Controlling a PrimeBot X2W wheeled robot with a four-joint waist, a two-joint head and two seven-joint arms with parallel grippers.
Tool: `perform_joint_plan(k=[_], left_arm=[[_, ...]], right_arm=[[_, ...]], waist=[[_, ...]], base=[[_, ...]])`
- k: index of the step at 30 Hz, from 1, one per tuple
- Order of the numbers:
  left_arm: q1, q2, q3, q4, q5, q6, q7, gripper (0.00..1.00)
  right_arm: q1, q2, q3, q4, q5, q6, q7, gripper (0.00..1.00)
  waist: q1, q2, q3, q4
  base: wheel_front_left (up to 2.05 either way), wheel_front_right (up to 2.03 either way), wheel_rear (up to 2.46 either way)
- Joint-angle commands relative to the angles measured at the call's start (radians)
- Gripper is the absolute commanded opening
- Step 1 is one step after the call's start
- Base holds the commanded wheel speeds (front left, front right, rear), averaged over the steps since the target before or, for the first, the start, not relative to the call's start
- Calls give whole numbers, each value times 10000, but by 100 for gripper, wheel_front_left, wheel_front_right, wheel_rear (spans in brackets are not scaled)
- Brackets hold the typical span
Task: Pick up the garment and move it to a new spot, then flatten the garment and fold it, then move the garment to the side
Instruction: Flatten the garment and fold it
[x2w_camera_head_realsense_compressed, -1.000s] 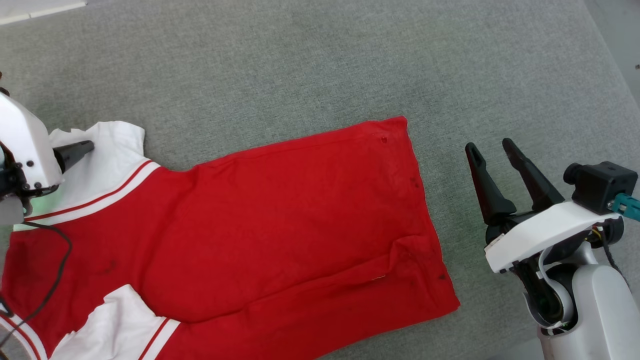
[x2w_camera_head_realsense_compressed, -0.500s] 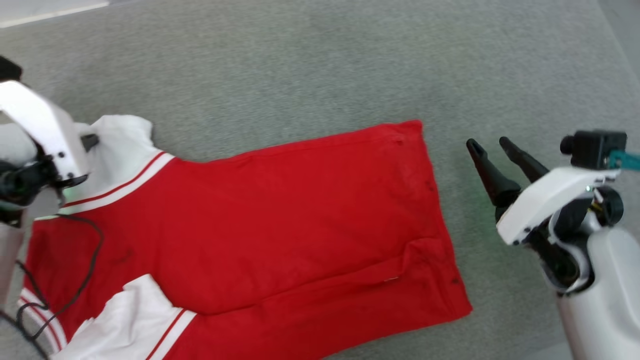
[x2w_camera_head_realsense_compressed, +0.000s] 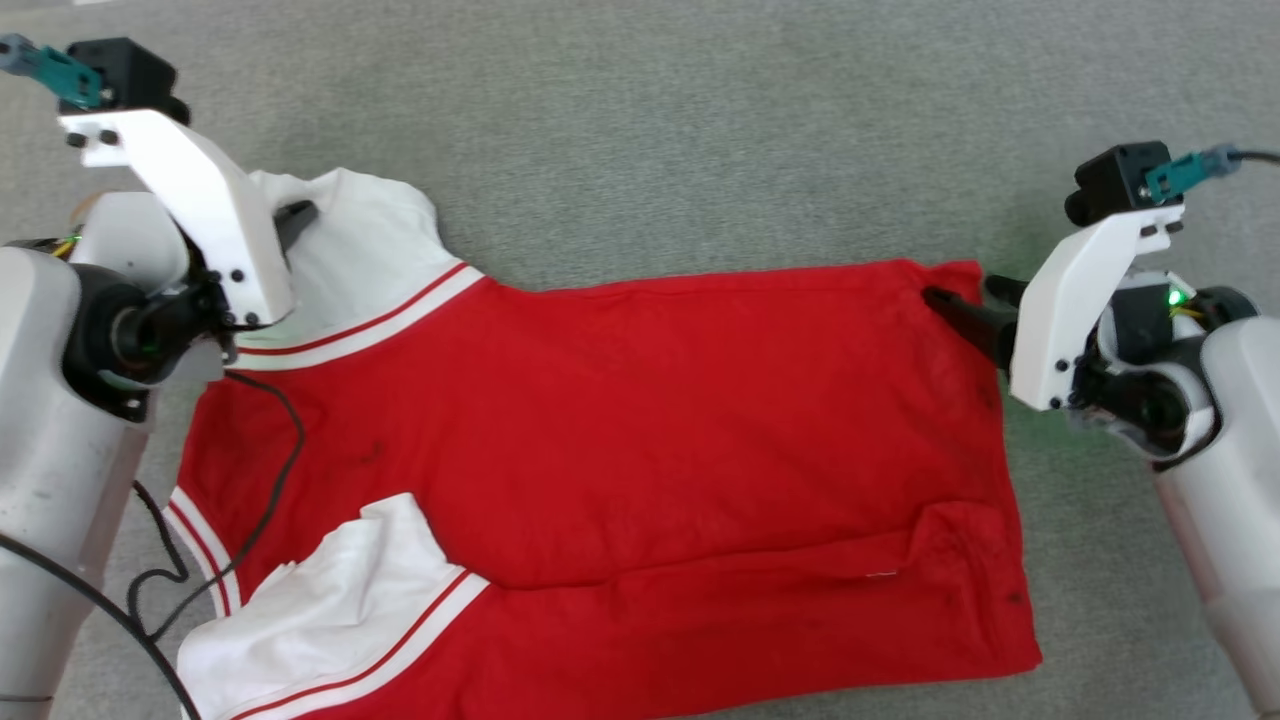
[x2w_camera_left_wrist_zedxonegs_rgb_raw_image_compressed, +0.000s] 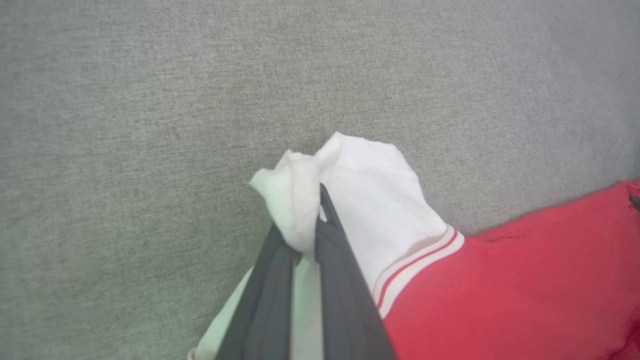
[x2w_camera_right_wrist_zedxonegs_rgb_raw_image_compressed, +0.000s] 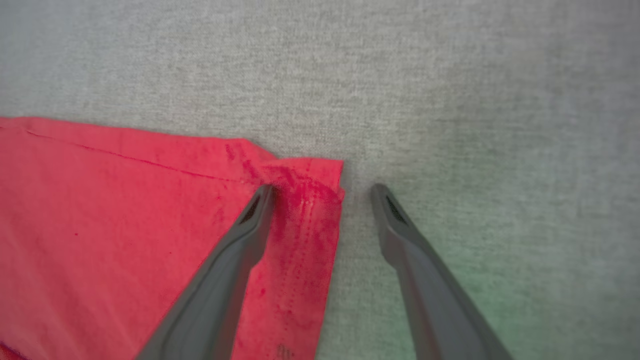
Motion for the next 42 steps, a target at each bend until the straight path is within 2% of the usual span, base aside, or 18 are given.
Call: perform_joint_plan(k=[1,2,3,4,7,12,20,24,28,30,33,34,35,36,37,42], left_arm=[[-70,-59,-27,-23,50,-63,-60,0],[-81,-72,-27,-19,70,-70,-124,0],[-80,-94,-38,8,59,-90,-140,0],[-78,-125,-48,36,37,-130,-179,0],[-49,-198,-29,107,2,-233,-345,0],[282,-199,215,155,-150,-423,-910,0],[2239,-204,1001,6,-974,-681,-2132,0],[3829,-169,1117,-495,-1138,-582,-2673,0],[5520,-264,1185,-1194,-1283,-278,-3142,0],[6701,-523,1254,-1555,-1594,-61,-3419,0],[7688,-811,1247,-1625,-1999,-36,-3487,0],[7915,-929,1278,-1586,-2140,-49,-3561,0],[8096,-1069,1319,-1504,-2276,-27,-3625,15],[8241,-1199,1304,-1437,-2381,-93,-3644,80],[8354,-1304,1319,-1342,-2460,-136,-3728,100],[8566,-1630,1437,-1051,-2363,-461,-4513,100]], right_arm=[[242,79,322,434,117,0,444,100],[233,91,508,602,172,0,767,88],[207,101,623,722,254,1,974,29],[155,105,716,810,291,1,1143,0],[-191,-20,737,857,316,1,1141,0],[-688,-437,420,411,350,0,550,0],[687,-791,64,-364,579,-2,-108,0],[1857,-748,-133,-651,587,-2,-327,0],[2978,-636,-415,-710,535,-2,-550,0],[3724,-482,-621,-652,511,-2,-729,0],[4328,-288,-862,-529,431,-2,-956,0],[4479,-213,-892,-532,375,-2,-1048,34],[4629,-141,-975,-505,368,-2,-1173,100],[4779,-89,-1012,-461,356,-2,-1266,100],[4908,-38,-1050,-423,311,-2,-1387,100],[5540,230,-1150,-534,288,-3,-1959,100]], waist=[[0,0,42,160],[0,0,40,206],[0,0,33,241],[0,0,23,270],[0,0,-72,359],[0,0,-529,482],[0,0,-1880,764],[0,0,-2559,882],[0,0,-3099,1000],[0,0,-3352,1041],[0,0,-3429,1050],[0,0,-3424,1046],[0,0,-3413,1051],[0,0,-3401,1058],[0,0,-3392,1058],[0,0,-3487,1020]], base=[[0,0,0],[0,0,0],[0,0,0],[0,0,0],[0,0,0],[0,0,0],[0,0,0],[0,0,0],[0,0,0],[0,0,0],[0,0,0],[0,0,0],[0,0,0],[0,0,0],[0,0,0],[0,0,0]])
